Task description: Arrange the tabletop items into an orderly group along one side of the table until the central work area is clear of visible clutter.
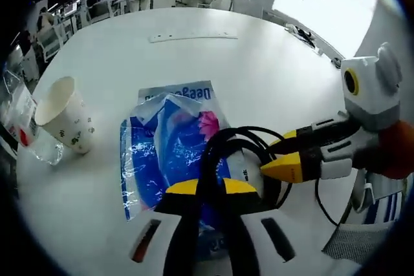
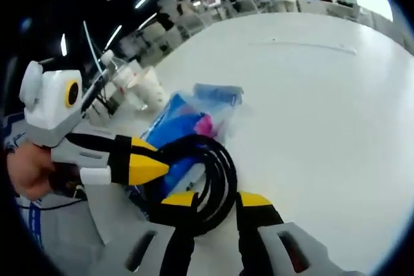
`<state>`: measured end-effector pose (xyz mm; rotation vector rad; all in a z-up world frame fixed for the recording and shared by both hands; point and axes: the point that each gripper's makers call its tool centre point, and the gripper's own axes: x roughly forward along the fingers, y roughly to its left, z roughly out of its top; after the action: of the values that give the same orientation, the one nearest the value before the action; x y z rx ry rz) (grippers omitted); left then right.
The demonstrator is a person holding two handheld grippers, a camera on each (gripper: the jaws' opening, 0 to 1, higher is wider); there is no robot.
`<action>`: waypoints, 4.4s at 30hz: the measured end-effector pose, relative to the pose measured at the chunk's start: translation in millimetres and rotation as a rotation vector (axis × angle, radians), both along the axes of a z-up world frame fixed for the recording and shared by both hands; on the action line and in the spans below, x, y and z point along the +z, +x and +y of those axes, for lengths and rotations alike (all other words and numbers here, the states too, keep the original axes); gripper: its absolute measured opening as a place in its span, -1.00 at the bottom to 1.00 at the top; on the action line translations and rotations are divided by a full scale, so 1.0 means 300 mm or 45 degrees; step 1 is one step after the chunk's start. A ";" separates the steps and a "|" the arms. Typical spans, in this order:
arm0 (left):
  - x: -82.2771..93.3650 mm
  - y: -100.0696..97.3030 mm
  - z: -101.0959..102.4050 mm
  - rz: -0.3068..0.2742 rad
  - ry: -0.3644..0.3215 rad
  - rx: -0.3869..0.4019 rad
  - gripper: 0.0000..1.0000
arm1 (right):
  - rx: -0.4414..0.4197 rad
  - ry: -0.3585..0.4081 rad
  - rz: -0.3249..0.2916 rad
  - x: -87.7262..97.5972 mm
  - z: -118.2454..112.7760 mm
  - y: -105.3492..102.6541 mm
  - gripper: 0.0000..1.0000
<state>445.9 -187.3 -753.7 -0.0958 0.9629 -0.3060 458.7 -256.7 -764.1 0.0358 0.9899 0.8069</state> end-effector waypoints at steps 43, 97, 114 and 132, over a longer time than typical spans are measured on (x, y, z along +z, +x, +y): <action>0.091 -0.006 -0.322 -0.037 -0.173 -0.042 -0.95 | -0.187 0.011 -0.082 0.092 -0.331 -0.002 -0.87; -0.004 0.113 -0.408 0.046 -0.239 0.143 -0.93 | -0.139 -0.045 -0.070 0.044 -0.418 0.208 -1.00; -0.024 0.117 -0.388 0.053 -0.184 0.108 -0.84 | -0.167 -0.048 -0.041 0.007 -0.421 0.209 -0.97; 0.055 0.067 -0.319 -0.018 -0.226 0.207 -0.78 | -0.203 -0.034 -0.092 0.060 -0.430 0.184 -0.82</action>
<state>466.0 -283.0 -737.1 -0.3322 0.9068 -0.2416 513.9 -385.8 -746.3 0.0614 0.9169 0.6444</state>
